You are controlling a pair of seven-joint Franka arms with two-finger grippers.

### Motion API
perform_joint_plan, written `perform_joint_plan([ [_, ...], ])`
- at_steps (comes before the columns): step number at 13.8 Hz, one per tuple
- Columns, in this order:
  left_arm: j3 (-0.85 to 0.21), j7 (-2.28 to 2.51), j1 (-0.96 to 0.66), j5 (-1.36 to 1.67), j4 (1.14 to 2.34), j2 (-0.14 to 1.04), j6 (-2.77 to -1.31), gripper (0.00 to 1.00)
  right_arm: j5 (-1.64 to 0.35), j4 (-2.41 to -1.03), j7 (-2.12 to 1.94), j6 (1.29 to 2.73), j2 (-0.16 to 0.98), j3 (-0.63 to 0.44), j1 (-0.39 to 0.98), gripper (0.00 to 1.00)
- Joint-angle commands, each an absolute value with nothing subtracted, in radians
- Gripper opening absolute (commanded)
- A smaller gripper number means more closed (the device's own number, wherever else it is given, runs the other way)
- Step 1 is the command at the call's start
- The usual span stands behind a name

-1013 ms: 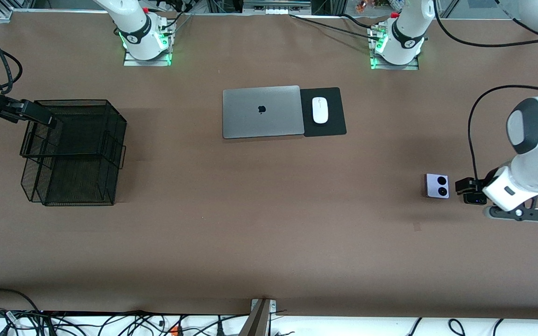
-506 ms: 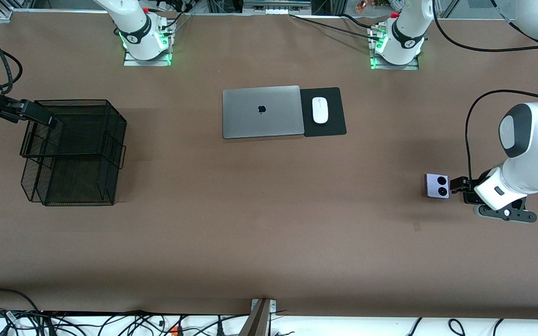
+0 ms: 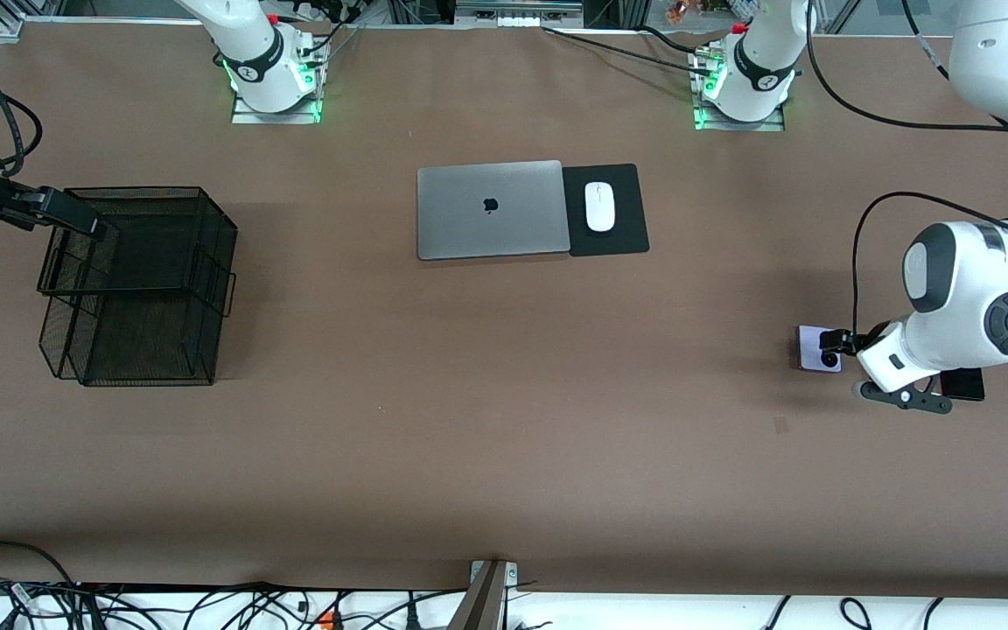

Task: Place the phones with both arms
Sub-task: 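Move the left gripper down over the white flip phone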

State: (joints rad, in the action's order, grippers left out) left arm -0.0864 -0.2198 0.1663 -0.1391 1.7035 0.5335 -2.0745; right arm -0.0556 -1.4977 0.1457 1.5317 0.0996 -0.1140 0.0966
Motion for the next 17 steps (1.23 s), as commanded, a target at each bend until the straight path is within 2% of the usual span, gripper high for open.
perform_joint_plan([
  [1, -0.097, -0.262, 0.183, -0.121, 1.726, 0.560, -2.143, 1.00, -0.074, -1.502, 0.150, 1.536, 0.094, -0.118, 0.101, 1.00],
  [7, -0.098, -0.219, 0.247, -0.035, 1.753, 0.584, -2.175, 1.00, -0.074, -1.502, 0.149, 1.536, 0.094, -0.120, 0.101, 1.00],
  [9, -0.097, -0.187, 0.255, -0.035, 1.813, 0.577, -2.233, 1.00, -0.074, -1.502, 0.149, 1.536, 0.095, -0.118, 0.101, 1.00],
  [17, -0.098, -0.048, 0.200, -0.057, 1.864, 0.574, -2.292, 1.00, -0.075, -1.502, 0.149, 1.536, 0.094, -0.118, 0.101, 1.00],
])
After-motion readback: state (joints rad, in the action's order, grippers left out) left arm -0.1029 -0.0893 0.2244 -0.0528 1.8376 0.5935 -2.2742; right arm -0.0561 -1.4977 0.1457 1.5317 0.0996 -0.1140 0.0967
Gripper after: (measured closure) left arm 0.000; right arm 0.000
